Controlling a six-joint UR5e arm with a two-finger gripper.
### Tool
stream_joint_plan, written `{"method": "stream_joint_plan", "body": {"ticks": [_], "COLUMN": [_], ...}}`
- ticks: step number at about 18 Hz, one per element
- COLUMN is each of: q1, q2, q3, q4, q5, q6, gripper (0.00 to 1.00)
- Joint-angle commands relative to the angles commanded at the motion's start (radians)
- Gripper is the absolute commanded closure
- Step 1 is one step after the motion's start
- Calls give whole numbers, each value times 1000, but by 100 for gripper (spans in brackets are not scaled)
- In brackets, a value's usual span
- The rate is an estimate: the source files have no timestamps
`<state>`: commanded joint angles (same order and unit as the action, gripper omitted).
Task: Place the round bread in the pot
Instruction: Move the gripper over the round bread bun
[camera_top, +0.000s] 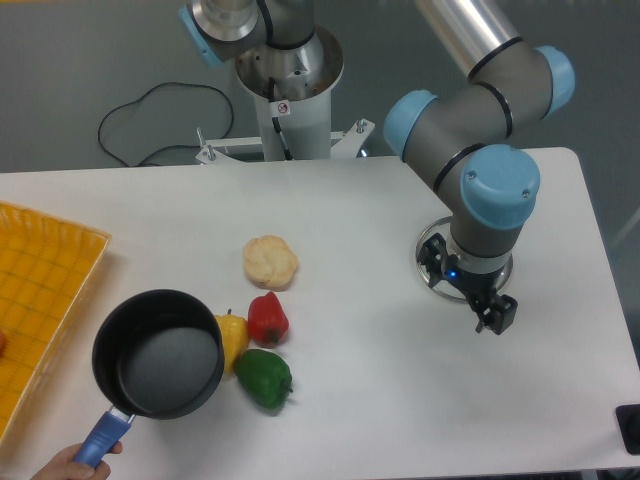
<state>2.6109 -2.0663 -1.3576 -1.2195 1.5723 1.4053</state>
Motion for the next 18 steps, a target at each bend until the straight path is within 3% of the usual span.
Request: {"method": "stream_joint_plan", "body": {"ticks": [5, 8, 12, 18], "q1": [-31, -60, -133, -258], "q2": [-2, 6, 17, 29], "q3": [-29, -93, -191, -308], "q4": [-2, -6, -3, 8], "q5": [6, 14, 90, 77], "q6": [-6, -28, -253, -290], "gripper": [0, 0, 0, 0]}}
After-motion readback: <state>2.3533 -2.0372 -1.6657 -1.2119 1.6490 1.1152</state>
